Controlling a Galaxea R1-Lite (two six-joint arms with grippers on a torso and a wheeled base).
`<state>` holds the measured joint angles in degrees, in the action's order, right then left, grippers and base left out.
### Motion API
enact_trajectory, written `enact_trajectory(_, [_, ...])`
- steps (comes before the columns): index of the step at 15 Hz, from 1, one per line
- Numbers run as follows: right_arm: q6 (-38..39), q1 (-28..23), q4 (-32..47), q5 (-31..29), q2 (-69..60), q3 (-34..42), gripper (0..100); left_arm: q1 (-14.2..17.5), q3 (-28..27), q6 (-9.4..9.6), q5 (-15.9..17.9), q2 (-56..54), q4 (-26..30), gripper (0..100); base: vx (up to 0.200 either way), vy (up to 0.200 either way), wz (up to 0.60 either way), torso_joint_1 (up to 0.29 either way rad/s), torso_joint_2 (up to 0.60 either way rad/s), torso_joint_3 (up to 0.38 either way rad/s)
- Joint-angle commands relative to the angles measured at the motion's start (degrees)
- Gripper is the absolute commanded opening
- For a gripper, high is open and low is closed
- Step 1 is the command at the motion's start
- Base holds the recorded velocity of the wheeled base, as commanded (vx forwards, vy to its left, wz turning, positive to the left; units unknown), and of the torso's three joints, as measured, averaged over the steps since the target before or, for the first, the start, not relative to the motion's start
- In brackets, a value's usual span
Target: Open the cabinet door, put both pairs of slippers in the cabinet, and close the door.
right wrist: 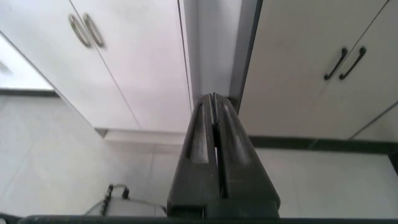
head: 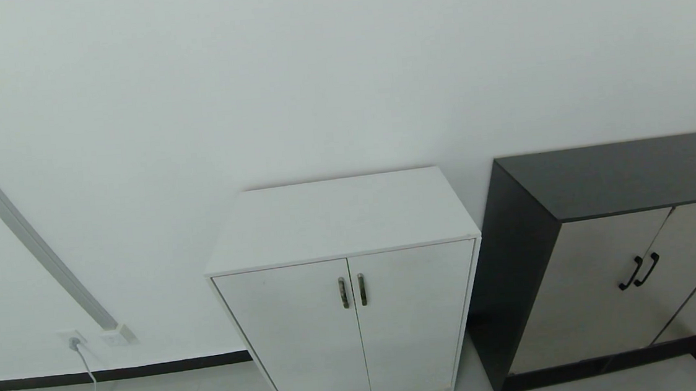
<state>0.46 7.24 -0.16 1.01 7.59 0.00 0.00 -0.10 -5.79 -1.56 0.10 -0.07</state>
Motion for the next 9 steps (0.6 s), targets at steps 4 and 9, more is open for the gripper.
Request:
enact_trajectory(4, [0.59, -1.35, -0.02, -0.13, -1.44, 0.00, 0, 0.00, 0.01, -0.10, -0.20, -0.01, -0.01, 0, 0.000, 0.000, 0.00, 0.000, 0.00, 0.000])
enact_trajectory(9, [0.42, -7.68, -0.02, -0.05, -2.15, 0.00, 0, 0.00, 0.01, -0.10, -0.11, -0.01, -0.01, 0, 0.000, 0.000, 0.00, 0.000, 0.00, 0.000])
